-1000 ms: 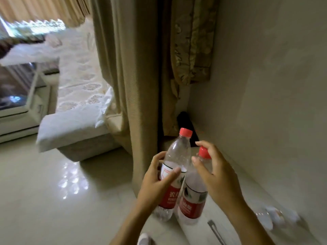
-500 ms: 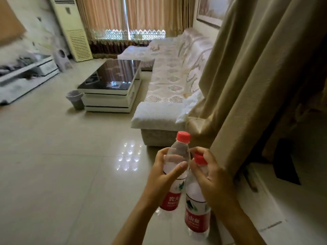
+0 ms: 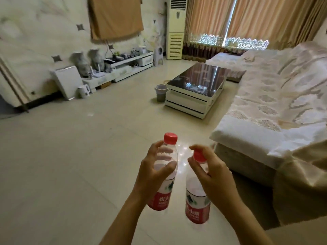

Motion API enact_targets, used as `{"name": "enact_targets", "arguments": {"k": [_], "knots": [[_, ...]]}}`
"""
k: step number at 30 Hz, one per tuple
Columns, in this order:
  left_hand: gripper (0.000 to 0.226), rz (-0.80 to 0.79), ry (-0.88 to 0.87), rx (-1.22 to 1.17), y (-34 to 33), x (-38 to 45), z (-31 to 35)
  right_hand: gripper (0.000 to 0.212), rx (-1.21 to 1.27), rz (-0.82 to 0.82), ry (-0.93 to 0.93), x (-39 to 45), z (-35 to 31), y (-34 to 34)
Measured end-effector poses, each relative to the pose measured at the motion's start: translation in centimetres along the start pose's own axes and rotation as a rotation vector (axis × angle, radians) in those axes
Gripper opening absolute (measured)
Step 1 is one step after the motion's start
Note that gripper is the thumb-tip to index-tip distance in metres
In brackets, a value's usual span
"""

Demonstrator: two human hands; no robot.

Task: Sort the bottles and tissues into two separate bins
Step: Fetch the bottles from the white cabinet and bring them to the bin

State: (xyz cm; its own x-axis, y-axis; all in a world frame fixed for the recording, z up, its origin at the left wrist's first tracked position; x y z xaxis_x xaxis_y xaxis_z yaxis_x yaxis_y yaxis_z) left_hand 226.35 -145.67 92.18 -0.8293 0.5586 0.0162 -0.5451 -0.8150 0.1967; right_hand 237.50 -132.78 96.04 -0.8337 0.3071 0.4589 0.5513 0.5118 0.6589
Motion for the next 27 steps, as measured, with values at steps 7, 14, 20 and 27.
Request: {"name": "enact_targets", "arguments": {"k": [7, 14, 20, 27], "knots": [[0.058, 0.261, 0.097, 0.025, 6.1, 8.2, -3.0, 0.032, 0.046, -0.124, 0.117, 10.5, 3.1, -7.8], [0.057, 0.443, 0.173, 0.038, 9.2, 21.7, -3.8, 0.031, 0.02, -0.13, 0.212, 24.2, 7.9, -13.1], [0.045, 0.548, 0.183, 0.061, 12.4, 30.9, -4.0, 0.035, 0.018, -0.181, 0.305, 34.7, 10.3, -17.4], [0.053, 0.658, 0.158, 0.134, 18.8, 42.2, -6.4, 0.039, -0.015, -0.223, 0.388, 46.3, 12.8, -25.0]]}}
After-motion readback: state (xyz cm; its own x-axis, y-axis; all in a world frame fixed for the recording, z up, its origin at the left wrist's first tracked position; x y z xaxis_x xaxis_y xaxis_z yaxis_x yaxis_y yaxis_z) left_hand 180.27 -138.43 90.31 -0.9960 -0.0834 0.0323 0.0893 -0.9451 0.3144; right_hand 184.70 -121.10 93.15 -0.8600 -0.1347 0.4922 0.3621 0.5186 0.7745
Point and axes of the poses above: each hand's wrist, its own x-axis towards the middle knuckle, its own y-axis out of the back of the hand, z = x × y, the point moved 2 cm from there along x, towards the middle knuckle, and after that the axes turned 11 degrees about y, right-handed, at the moved point
